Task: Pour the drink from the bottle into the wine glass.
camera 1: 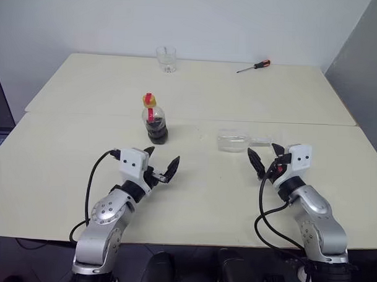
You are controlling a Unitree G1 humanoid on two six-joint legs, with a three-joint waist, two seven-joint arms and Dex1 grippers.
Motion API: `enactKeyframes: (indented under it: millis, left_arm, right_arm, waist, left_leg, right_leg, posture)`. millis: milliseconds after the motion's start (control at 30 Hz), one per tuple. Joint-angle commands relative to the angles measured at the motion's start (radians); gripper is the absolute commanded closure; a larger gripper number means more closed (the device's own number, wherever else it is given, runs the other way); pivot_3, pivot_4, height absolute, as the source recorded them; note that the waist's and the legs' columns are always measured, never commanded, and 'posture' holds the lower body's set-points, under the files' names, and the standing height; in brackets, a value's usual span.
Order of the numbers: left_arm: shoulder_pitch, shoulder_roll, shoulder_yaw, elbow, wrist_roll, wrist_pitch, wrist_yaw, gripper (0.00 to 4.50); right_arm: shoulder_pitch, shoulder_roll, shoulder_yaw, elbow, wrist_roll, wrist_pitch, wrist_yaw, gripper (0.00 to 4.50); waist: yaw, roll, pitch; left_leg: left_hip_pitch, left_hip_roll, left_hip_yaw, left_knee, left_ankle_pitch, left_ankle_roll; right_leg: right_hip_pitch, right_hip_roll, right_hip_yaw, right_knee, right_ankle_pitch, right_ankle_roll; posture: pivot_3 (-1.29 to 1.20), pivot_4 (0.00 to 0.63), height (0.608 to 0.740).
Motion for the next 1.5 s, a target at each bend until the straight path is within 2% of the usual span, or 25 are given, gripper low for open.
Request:
enactKeyframes:
  millis: [33, 200, 300, 433, 567, 700, 967, 1300, 1500]
  left_arm:
    - [-0.008, 0.014, -0.014, -0.027, -0.003, 0.011, -0.007, 0.01]
    - [0.020, -0.016, 0.047, -0.052, -0.062, -0.002, 0.005, 0.01]
    - [0.001, -0.006, 0.070, -0.063, -0.117, 0.038, -0.011, 0.01]
    - [-0.016, 0.025, 0.087, -0.044, -0.125, 0.047, -0.013, 0.01]
    - [-0.026, 0.069, 0.094, 0.011, -0.073, 0.040, 0.007, 0.01]
    - [-0.146, 0.026, 0.109, 0.113, -0.028, 0.025, 0.114, 0.01]
    - [-0.315, -0.027, 0.092, 0.277, 0.037, 0.004, 0.190, 0.01]
    - [-0.426, -0.018, 0.072, 0.418, 0.077, -0.051, 0.174, 0.01]
    - [-0.519, -0.016, 0.067, 0.592, 0.108, -0.153, 0.145, 0.01]
  right_arm:
    - [-0.006, -0.010, -0.015, -0.038, 0.015, -0.001, 0.005, 0.00]
    - [-0.014, -0.016, -0.003, -0.051, 0.013, 0.007, 0.013, 0.00]
    - [-0.010, -0.044, 0.032, -0.075, 0.039, 0.055, 0.068, 0.00]
    - [-0.022, -0.059, 0.049, -0.095, 0.072, 0.084, 0.105, 0.00]
    - [-0.050, -0.086, 0.065, -0.101, 0.078, 0.089, 0.144, 0.00]
    - [-0.104, -0.111, 0.106, -0.124, 0.089, 0.106, 0.189, 0.00]
    - [-0.170, -0.152, 0.158, -0.118, 0.082, 0.135, 0.244, 0.00]
    - [-0.178, -0.159, 0.179, -0.118, 0.073, 0.134, 0.249, 0.00]
    - [-0.194, -0.155, 0.203, -0.115, 0.070, 0.138, 0.256, 0.00]
  waist:
    - [0.000, 0.000, 0.000]
    - [-0.001, 0.000, 0.000]
    - [-0.001, 0.000, 0.000]
    - [-0.001, 0.000, 0.000]
    - [-0.001, 0.000, 0.000]
    - [0.003, -0.001, 0.000]
    - [0.011, -0.002, 0.000]
    - [0.010, -0.002, 0.000]
    - [0.012, -0.002, 0.000]
  left_leg:
    - [0.000, 0.000, 0.000, 0.000, 0.000, 0.000]
    - [0.000, 0.000, 0.000, 0.000, 0.000, 0.000]
    - [0.000, 0.000, 0.000, 0.000, 0.000, 0.000]
    - [0.000, 0.000, -0.001, 0.000, 0.000, 0.000]
    - [0.000, 0.000, 0.000, 0.000, 0.000, 0.000]
    - [0.000, -0.001, -0.001, 0.001, 0.000, 0.000]
    - [-0.001, -0.002, 0.000, 0.002, 0.000, 0.000]
    - [-0.001, -0.002, 0.000, 0.002, 0.000, 0.000]
    - [-0.001, -0.002, -0.001, 0.002, 0.000, 0.000]
  right_leg:
    - [0.000, 0.000, 0.000, 0.000, 0.000, 0.000]
    - [0.000, 0.000, 0.000, 0.000, 0.000, 0.000]
    - [0.000, 0.000, 0.000, 0.000, 0.000, 0.000]
    - [0.000, 0.000, 0.000, 0.000, 0.000, 0.000]
    - [0.000, 0.000, 0.000, 0.000, 0.000, 0.000]
    - [0.000, 0.000, -0.002, 0.000, 0.000, 0.000]
    - [0.000, 0.000, -0.003, 0.000, 0.000, 0.000]
    - [0.000, 0.002, -0.002, 0.000, 0.000, 0.000]
    - [0.000, 0.002, -0.003, 0.000, 0.000, 0.000]
  posture:
    - [0.00, 0.150, 0.740]
    - [0.00, 0.150, 0.740]
    - [0.00, 0.150, 0.740]
    - [0.00, 0.150, 0.740]
    - [0.00, 0.150, 0.740]
    - [0.00, 0.150, 0.740]
    - [0.00, 0.150, 0.740]
    - [0.00, 0.150, 0.740]
    - [0.00, 0.150, 0.740]
